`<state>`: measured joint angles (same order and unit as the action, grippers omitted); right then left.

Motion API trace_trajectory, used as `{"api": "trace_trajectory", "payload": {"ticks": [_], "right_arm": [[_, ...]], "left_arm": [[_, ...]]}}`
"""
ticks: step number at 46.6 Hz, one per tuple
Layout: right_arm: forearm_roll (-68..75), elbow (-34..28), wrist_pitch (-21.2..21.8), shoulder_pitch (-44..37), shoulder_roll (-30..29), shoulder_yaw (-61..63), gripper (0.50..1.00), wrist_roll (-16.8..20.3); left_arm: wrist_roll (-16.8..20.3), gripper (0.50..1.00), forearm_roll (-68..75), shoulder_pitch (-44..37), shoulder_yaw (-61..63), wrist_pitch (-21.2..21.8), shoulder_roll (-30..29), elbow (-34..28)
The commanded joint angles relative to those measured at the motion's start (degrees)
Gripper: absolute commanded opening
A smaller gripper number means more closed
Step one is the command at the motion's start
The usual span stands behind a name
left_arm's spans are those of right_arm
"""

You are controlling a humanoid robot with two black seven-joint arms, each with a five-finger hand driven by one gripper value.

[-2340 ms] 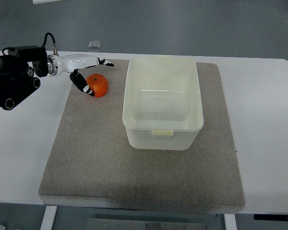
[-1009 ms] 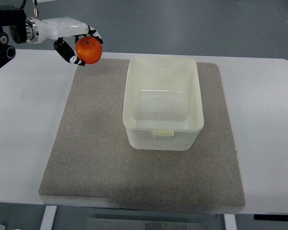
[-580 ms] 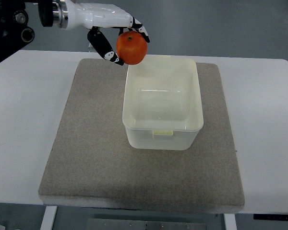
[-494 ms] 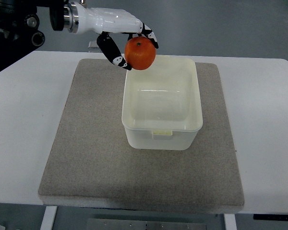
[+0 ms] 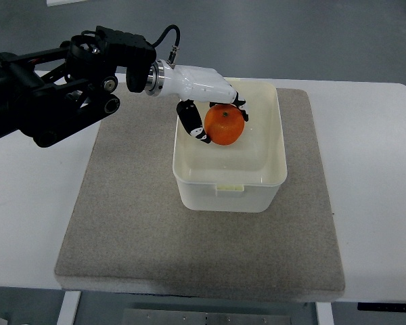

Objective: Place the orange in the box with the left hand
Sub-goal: 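Lower the orange into the white box with the left hand, then open the left hand to release the orange and lift away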

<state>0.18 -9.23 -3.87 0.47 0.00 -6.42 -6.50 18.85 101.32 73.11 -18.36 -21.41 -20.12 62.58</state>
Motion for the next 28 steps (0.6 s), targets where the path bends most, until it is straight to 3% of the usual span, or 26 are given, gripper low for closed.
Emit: {"api": "trace_trajectory", "payload": {"ticks": [1,9,10,11,13,15,23,28], "right_arm": [[0.0,0.0,0.0,-0.03,0.0,0.0,0.932,0.0],[0.0,0.0,0.0,-0.03,0.0,0.0,0.932,0.0],[0.0,0.0,0.0,-0.03,0.0,0.0,0.932,0.0],[0.0,0.0,0.0,-0.03,0.0,0.0,0.932,0.0],[0.0,0.0,0.0,-0.03,0.0,0.0,0.932,0.0],[0.0,0.0,0.0,-0.03,0.0,0.0,0.932,0.0],[0.0,0.0,0.0,-0.03,0.0,0.0,0.932,0.0],[0.0,0.0,0.0,-0.03,0.0,0.0,0.932,0.0]], "left_arm": [[-0.21,0.5,0.01,-0.68,-0.09,0.76,0.87,-0.88],[-0.39,0.525,-0.07,-2.18,-0.01,1.64,1.49,-0.88],[-0.39,0.544,-0.07,-2.18,-0.01,1.64,1.58,-0.88],[-0.39,0.593,-0.07,-2.18,-0.01,1.73,1.58,-0.88],[-0.39,0.738,-0.42,-2.35,-0.09,1.9,1.75,-0.88],[-0.39,0.81,-1.04,-2.62,-0.18,1.9,1.84,-0.97],[-0.3,0.962,-1.22,-3.14,-0.27,1.9,1.84,-0.97],[-0.39,0.99,-1.3,-3.67,-0.36,1.9,1.84,-0.97]]}}
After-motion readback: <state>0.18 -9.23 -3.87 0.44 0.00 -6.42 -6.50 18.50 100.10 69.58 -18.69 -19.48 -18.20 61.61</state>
